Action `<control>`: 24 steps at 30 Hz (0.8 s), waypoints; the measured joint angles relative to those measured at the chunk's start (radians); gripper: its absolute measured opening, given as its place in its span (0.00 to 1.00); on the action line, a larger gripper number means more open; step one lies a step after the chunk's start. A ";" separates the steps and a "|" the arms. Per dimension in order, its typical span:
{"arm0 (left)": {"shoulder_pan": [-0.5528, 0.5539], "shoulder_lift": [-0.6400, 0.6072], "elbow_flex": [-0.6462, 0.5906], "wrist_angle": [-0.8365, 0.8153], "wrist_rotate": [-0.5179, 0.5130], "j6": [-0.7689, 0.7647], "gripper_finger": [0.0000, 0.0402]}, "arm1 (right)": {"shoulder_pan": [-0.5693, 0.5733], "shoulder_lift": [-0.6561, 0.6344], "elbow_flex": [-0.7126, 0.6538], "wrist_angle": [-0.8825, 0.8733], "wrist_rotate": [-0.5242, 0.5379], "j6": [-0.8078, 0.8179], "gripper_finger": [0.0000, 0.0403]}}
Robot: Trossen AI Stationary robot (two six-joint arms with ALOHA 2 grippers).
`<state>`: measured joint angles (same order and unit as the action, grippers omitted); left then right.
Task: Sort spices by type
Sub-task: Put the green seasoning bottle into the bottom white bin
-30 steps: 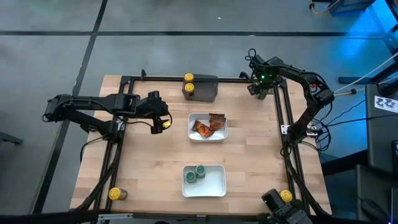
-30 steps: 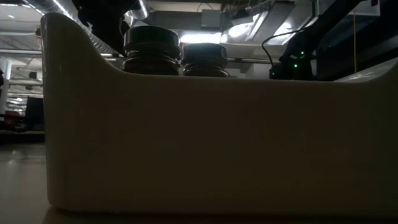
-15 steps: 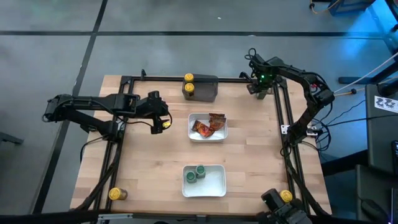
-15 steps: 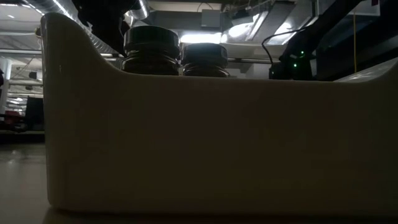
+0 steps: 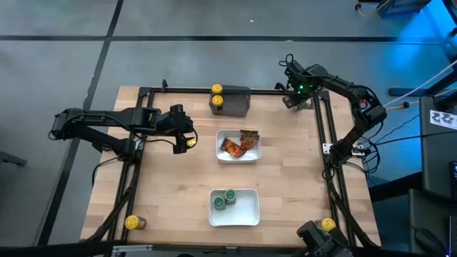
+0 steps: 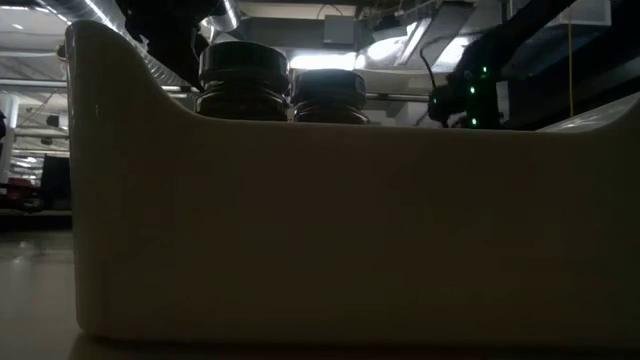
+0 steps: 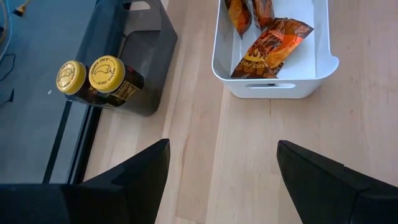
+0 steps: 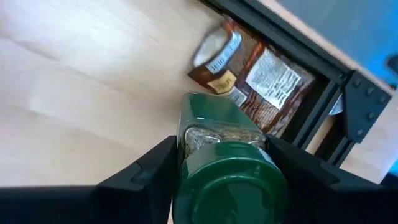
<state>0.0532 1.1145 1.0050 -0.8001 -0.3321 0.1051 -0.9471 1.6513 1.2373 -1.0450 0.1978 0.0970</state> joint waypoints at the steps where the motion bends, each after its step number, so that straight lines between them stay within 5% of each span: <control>1: 0.000 0.000 0.000 0.000 0.000 0.003 0.70 | 0.014 -0.010 0.013 -0.015 -0.001 -0.001 0.53; 9: 0.000 0.000 0.000 0.000 0.000 0.008 0.70 | 0.189 -0.121 0.099 -0.136 -0.007 0.004 0.53; 24: 0.000 0.000 0.000 0.004 0.000 -0.055 0.70 | 0.706 -0.265 0.190 -0.161 -0.019 0.069 0.53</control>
<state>0.0532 1.1145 1.0053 -0.7958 -0.3318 0.0497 -0.2412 1.3865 1.4277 -1.2060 0.1787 0.1661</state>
